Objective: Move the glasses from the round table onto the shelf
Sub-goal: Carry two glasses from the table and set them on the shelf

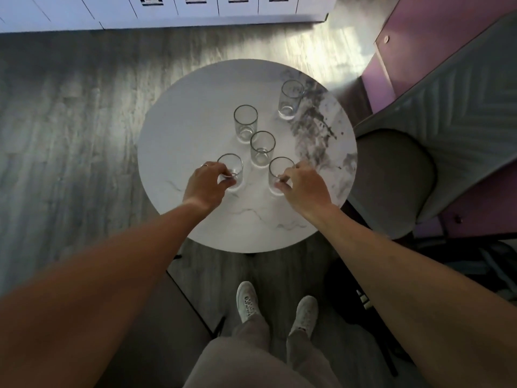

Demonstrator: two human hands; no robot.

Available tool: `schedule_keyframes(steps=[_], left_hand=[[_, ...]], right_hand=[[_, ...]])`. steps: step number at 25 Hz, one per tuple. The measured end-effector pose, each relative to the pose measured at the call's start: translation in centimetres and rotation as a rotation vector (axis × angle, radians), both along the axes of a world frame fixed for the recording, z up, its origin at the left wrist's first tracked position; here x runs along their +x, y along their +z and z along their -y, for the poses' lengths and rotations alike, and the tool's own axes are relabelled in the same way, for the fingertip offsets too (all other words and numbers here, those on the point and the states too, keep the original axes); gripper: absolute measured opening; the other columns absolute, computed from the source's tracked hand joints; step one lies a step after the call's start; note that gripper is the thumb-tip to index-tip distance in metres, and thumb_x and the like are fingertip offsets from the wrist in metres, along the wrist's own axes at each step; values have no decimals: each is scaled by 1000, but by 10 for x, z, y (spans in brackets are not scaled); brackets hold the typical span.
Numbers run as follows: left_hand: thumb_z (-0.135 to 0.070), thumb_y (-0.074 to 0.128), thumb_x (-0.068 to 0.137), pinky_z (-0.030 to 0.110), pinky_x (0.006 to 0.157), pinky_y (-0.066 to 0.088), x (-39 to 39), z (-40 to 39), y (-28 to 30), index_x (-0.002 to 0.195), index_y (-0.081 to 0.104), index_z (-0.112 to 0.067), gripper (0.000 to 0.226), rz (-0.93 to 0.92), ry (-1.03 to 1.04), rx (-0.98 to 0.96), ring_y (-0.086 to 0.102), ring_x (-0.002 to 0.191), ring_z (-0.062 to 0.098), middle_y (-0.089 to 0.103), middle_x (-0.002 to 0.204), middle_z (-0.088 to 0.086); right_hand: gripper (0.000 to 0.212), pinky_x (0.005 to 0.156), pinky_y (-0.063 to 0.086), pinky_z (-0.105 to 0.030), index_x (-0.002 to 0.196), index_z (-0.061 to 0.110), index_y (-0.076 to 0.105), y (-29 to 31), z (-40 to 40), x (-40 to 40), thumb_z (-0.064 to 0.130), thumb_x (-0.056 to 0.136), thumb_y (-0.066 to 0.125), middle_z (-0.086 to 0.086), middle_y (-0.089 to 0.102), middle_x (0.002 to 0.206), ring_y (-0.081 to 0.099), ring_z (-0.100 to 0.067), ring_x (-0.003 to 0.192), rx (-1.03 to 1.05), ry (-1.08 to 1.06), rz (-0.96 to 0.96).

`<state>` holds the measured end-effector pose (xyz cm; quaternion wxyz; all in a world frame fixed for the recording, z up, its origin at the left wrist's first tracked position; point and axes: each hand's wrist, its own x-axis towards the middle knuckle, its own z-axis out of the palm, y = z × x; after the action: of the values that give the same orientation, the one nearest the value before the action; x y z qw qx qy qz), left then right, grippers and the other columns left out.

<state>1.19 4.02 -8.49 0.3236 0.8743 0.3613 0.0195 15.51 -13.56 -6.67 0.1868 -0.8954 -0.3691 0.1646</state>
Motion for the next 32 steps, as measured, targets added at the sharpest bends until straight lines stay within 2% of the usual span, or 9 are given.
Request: schedule_keyframes(steps=[4,9,13,16,19,22,25,29,32], left_hand=[[-23,71,87,28,87,40,-3,15,20,90,68,-18,7,70,-176,-63,63,104,25,70,111,6],[-26,71,88,30,83,48,52,62,86,102,67,-17,17,255,-370,-37,65,96,20,66,101,-7],[-24,71,87,33,78,49,116,133,148,94,66,-17,12,378,-504,10,64,89,22,69,98,1],[-23,70,88,31,76,47,155,224,198,89,64,-21,6,414,-659,39,65,88,24,69,97,3],[-20,71,86,37,81,51,178,330,242,83,61,-29,13,477,-788,27,67,89,25,68,91,1],[-13,71,86,46,82,53,192,452,279,84,65,-18,8,519,-936,-22,68,87,32,72,89,11],[-11,71,86,51,82,51,191,577,310,80,63,-19,12,566,-1080,-115,67,86,37,71,86,16],[-22,70,87,43,86,52,179,722,335,80,62,-27,13,586,-1284,-208,68,93,28,72,93,7],[-28,70,88,34,79,49,157,832,352,77,60,-33,15,601,-1481,-249,67,93,18,70,90,-6]], right_hand=[[26,76,45,-31,99,9,68,27,23,7,34,92,64,-13,61,107,59,-26,89,23,-81,-23],[30,74,44,-32,96,10,66,91,86,36,40,90,64,-11,57,101,59,-28,88,66,-231,69],[32,76,43,-30,91,10,66,149,176,51,42,88,64,-11,56,100,60,-31,87,166,-398,110],[37,82,51,-38,94,9,68,194,275,52,45,89,61,-13,58,102,62,-31,89,208,-537,179],[34,72,47,-31,91,9,70,235,380,40,42,86,66,-9,63,92,64,-29,85,228,-664,266],[34,72,48,-33,90,6,73,272,498,14,40,85,67,-18,68,93,65,-35,87,198,-813,339],[32,70,44,-31,87,8,71,299,614,-25,40,86,67,-14,63,91,62,-30,85,211,-983,403],[23,71,37,-26,83,17,69,326,737,-83,41,84,70,-7,58,91,56,-21,83,223,-1181,478],[24,72,38,-27,80,20,66,343,826,-130,44,84,70,-5,59,92,55,-20,84,194,-1353,551]])
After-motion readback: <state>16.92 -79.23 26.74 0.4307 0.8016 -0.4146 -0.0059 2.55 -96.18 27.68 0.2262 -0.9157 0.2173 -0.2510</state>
